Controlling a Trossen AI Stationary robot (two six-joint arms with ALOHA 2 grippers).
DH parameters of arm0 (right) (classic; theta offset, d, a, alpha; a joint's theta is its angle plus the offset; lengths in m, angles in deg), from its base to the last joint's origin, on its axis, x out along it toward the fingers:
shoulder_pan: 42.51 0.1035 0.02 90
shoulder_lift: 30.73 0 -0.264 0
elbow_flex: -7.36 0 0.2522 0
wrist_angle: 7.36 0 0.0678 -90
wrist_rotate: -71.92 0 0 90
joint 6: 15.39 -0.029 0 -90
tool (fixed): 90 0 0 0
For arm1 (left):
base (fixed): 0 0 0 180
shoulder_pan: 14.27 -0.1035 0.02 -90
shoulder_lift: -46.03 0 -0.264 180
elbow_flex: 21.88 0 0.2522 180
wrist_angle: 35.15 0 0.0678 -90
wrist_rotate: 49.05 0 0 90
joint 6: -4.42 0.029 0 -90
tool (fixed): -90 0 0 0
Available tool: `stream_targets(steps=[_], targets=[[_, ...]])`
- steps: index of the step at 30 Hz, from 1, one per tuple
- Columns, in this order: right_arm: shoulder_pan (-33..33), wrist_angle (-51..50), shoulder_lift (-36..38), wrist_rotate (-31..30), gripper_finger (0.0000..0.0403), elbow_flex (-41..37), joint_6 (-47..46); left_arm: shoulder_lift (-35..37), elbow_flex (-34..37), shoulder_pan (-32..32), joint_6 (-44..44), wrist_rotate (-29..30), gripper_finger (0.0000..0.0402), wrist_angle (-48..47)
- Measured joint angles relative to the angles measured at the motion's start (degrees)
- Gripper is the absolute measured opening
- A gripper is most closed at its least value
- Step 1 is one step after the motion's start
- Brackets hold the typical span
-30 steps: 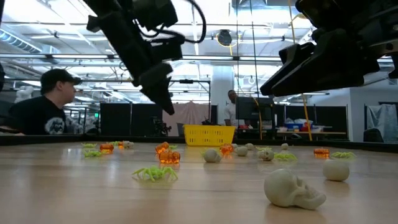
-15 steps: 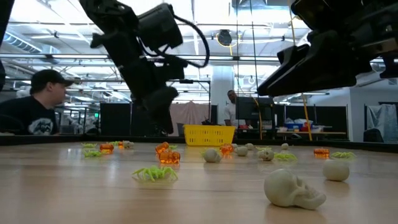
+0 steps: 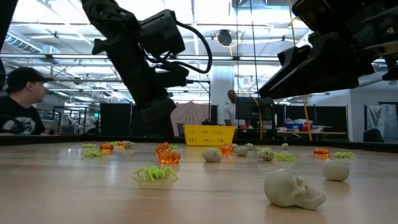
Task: Sort Halloween decoration
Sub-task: Put the green spider toy into the yellow bin
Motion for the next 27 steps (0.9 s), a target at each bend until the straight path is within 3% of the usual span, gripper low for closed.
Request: stream_targets(steps=[6, 10, 27], targets=[[0.00, -0.90, 0.00, 0.00, 0.0122, 0.00, 0.00, 0.04, 2.07, -0.45, 5.20, 1.39, 0.0246, 2.07], [0.00, -1.66, 0.00, 0.02, 0.0122, 0.00, 0.00, 0.00, 4.48, -1.47, 4.98, -3.18, 0.0246, 5.96], [0.00, -1.73, 0.00, 0.02, 0.0122, 0.00, 0.00, -0.19, 6.85, -4.18, 3.30, -9.84, 0.0152, 11.77]])
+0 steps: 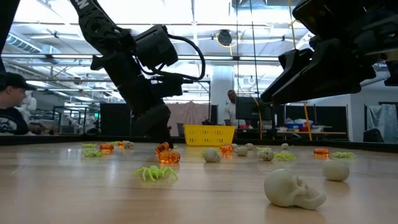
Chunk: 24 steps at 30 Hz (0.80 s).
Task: Sort Halloween decoration
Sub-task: Put the green spider toy into the yellow bin
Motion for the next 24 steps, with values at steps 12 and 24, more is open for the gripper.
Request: stream_targets(steps=[12, 24], targets=[[0.00, 0.04, 0.00, 0.00, 0.0122, 0.00, 0.00, -0.03, 0.39, -0.78, 0.05, 0.05, 0.0065, 0.00], [0.00, 0.05, 0.00, 0.00, 0.0122, 0.00, 0.00, 1.03, 0.25, -0.43, -1.01, 1.60, 0.0001, -0.77]])
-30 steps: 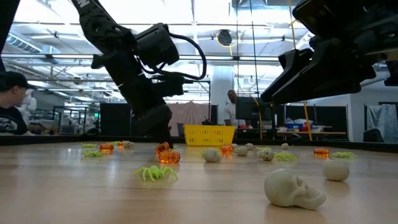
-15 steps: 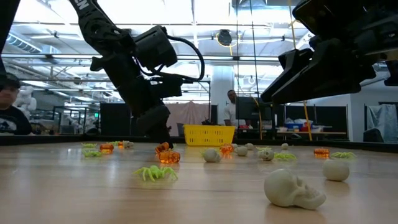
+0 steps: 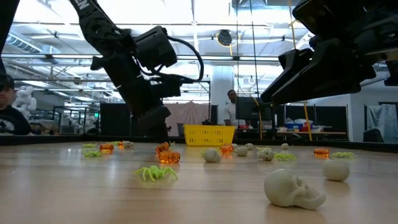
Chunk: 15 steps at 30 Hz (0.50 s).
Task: Sort Halloween decoration
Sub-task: Put the green spider toy into the yellow bin
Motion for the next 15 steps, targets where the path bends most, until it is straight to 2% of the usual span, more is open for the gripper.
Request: stream_targets(steps=[8, 15], targets=[[0.00, 0.03, 0.00, 0.00, 0.0122, 0.00, 0.00, 5.86, -0.07, 3.29, 0.18, -3.28, 0.0000, 0.73], [-0.16, 0.81, -0.90, -0.54, 0.0123, 0.00, -0.13, 11.16, -0.09, 7.34, 5.74, -9.20, 0.0000, 3.99]])
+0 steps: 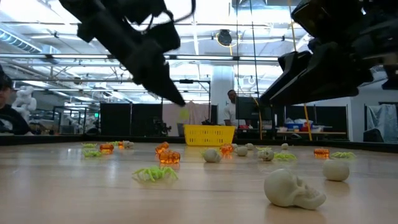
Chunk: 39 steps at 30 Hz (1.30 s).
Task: Sort Halloween decoration
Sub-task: Put the green spider toy into the yellow bin
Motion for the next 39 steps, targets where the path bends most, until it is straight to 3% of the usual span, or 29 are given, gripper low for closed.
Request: stream_targets(steps=[13, 18, 22, 29, 39], targets=[[-4.75, 20.95, -6.72, -2.74, 0.0184, 0.09, 12.03, 3.58, -0.02, 4.88, 4.93, -8.79, 0.0000, 1.88], [-8.11, 22.51, -9.46, -2.23, 0.0210, 3.48, 12.20, 3.57, -0.02, 6.03, 7.40, -10.52, 0.0000, 4.87], [-10.84, 22.43, -12.82, 1.70, 0.0217, 7.50, 12.36, 3.57, -0.02, 5.97, 7.73, -11.79, 0.0000, 6.35], [-12.53, 22.09, -17.60, 2.11, 0.0194, 13.82, 14.01, 3.57, -0.02, 5.97, 8.92, -11.83, 0.0000, 6.34], [-12.51, 16.40, -17.66, 2.07, 0.0105, 15.61, 12.85, 3.57, -0.02, 5.97, 9.32, -11.83, 0.0000, 4.74]])
